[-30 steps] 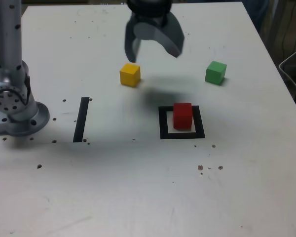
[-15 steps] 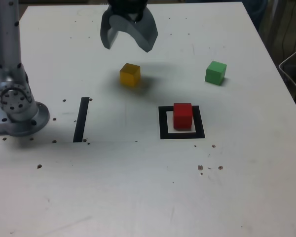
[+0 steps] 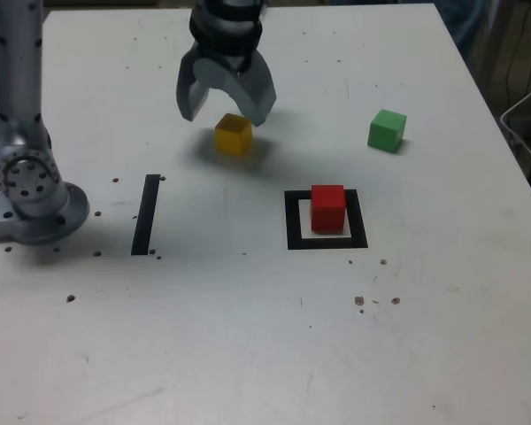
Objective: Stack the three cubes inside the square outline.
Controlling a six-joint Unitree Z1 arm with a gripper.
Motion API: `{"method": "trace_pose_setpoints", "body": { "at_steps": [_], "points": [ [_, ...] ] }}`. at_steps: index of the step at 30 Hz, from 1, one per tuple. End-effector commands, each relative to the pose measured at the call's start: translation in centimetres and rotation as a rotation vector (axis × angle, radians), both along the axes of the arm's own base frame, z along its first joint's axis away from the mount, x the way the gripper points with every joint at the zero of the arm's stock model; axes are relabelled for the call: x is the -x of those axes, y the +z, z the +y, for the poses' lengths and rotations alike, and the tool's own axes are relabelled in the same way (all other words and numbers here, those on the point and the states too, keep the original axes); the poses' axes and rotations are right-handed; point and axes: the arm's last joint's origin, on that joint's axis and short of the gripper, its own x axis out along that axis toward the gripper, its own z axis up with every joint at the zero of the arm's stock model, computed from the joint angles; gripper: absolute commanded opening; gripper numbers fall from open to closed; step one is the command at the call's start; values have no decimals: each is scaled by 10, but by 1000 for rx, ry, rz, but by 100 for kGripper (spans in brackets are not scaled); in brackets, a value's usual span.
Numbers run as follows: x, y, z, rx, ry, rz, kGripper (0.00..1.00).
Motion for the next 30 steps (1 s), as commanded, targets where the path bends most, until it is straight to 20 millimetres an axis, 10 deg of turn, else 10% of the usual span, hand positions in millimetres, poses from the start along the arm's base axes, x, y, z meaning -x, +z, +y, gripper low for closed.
{"method": "trace_pose_setpoints", "body": {
  "at_steps": [1,30],
  "points": [
    [-1,-7,0,18,-4,1,98],
    [-11,-23,-6,76,-38,-40,29]
  ]
}}
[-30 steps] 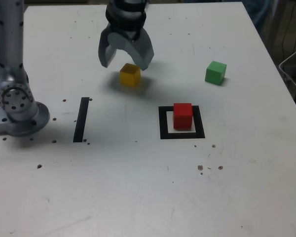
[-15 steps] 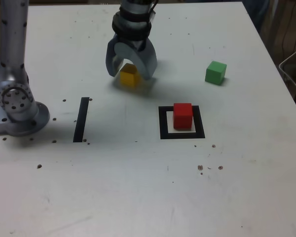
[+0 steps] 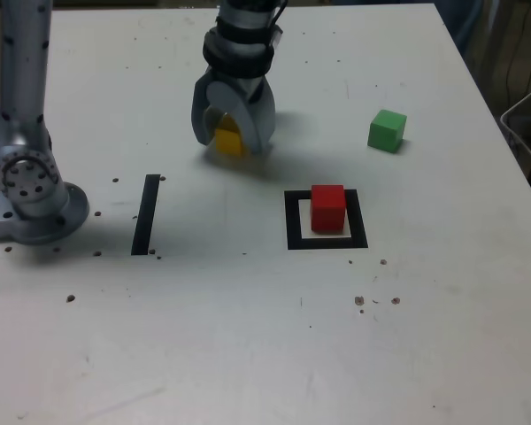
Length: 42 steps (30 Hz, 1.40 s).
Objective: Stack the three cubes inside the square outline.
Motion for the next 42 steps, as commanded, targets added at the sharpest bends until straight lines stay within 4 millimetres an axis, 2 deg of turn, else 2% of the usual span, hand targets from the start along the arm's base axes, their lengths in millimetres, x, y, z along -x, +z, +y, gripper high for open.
{"method": "trace_pose_setpoints", "body": {
  "at_steps": [1,10,16,23,33,42],
  "points": [
    [0,-1,-1,7,-8,3,27],
    [-3,-4,1,0,-13,-6,18],
    [-5,-3,2,-17,-14,-17,17],
    [-4,17,-4,-42,12,-47,16],
    [-12,63,-59,-89,100,-45,14],
    [-49,96,-129,-96,140,-193,14]
  ]
}}
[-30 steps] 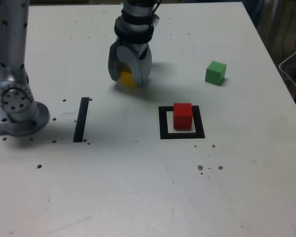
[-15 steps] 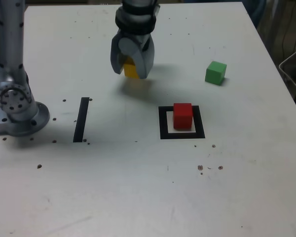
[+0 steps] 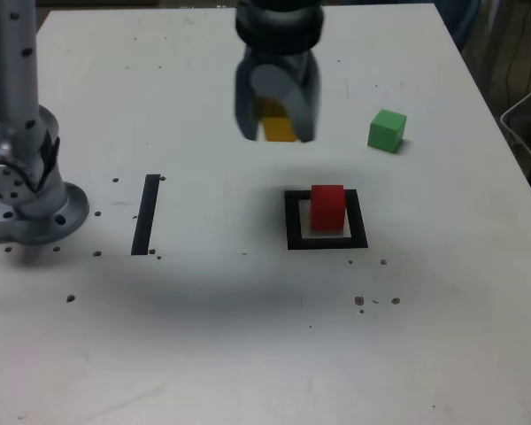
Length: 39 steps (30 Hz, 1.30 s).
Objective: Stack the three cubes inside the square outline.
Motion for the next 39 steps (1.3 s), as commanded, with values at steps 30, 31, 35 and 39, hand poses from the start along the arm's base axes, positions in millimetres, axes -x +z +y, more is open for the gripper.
{"method": "trace_pose_setpoints", "body": {
  "at_steps": [30,31,35,39],
  "points": [
    [-52,-27,-30,131,216,71,14],
    [-53,-28,-30,131,221,69,14],
    [-57,-32,-30,130,229,60,14],
    [-58,-35,-30,128,231,66,14]
  ]
}}
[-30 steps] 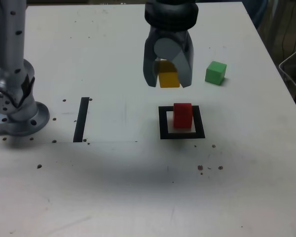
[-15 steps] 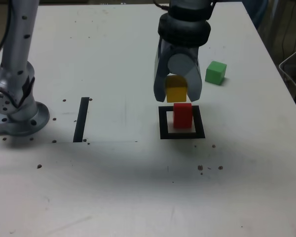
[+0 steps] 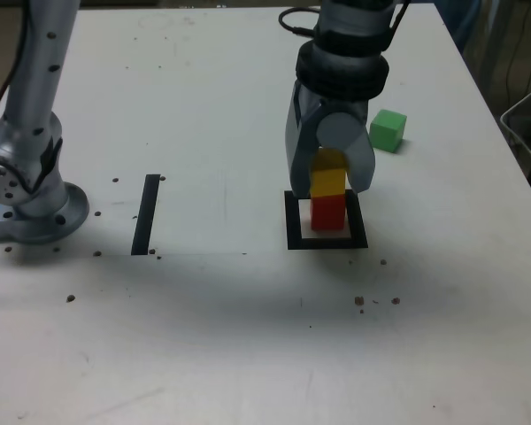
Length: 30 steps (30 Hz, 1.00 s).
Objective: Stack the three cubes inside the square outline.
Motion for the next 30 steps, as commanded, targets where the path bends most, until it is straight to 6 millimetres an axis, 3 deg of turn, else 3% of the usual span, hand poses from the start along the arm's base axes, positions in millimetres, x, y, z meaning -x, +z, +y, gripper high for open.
{"method": "trace_pose_setpoints", "body": {
  "at_steps": [1,19,30],
  "points": [
    [-1,-4,-1,-1,1,8,14],
    [-8,-16,2,10,-3,5,16],
    [-9,-22,8,4,5,25,24]
  ]
}}
